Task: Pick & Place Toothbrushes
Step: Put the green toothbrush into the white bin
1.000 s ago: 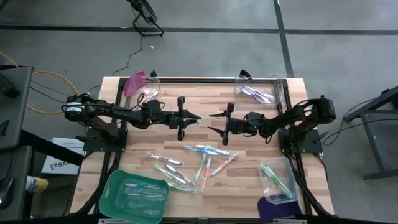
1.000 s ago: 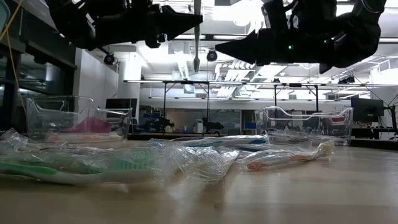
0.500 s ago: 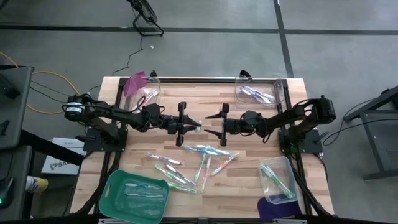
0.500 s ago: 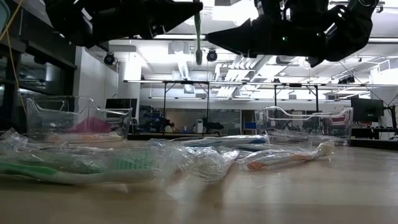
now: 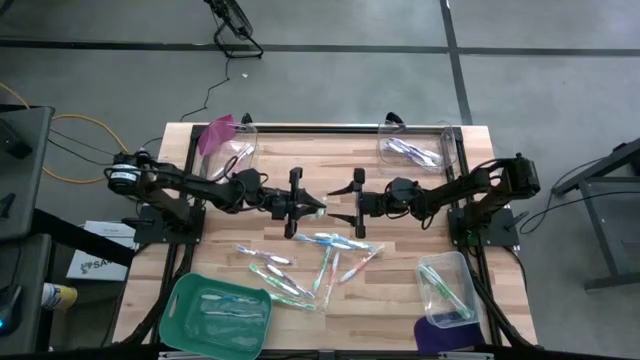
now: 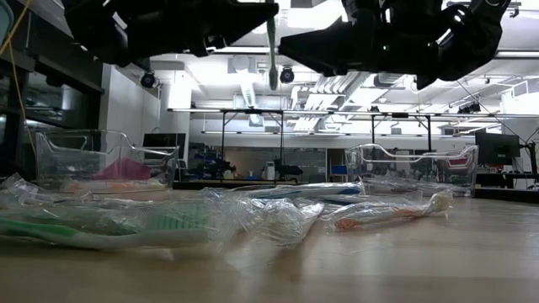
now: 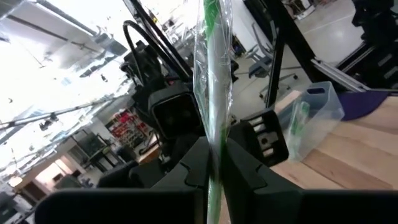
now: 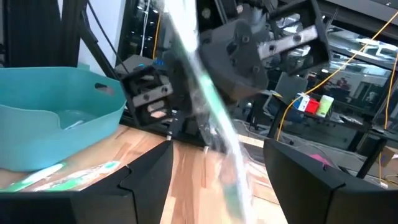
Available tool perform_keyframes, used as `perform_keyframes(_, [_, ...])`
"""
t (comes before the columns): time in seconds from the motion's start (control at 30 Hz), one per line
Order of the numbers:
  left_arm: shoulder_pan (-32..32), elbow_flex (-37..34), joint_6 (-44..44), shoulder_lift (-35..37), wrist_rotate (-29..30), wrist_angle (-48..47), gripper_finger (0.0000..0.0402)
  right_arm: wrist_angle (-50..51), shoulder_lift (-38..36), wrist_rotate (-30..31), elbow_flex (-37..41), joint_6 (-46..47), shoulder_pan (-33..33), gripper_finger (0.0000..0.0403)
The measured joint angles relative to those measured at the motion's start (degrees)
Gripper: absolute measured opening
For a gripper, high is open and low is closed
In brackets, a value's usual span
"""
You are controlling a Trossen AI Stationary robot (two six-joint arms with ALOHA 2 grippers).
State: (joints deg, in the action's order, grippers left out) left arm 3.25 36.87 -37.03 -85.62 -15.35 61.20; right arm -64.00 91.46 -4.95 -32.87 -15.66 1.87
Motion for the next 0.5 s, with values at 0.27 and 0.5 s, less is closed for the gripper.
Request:
perform_keyframes(0.27, [0.0, 4.8, 0.9, -5.4, -3.2, 0.1, 0.002, 1.9, 0.0, 0.3, -0.7, 1.1, 0.0, 0.0242])
perform_keyframes(0.5, [0.0, 5.1, 0.7, -5.4, -3.6, -0.8, 0.0021, 4.9, 0.0, 0.3, -0.7, 1.7, 0.0, 0.0196])
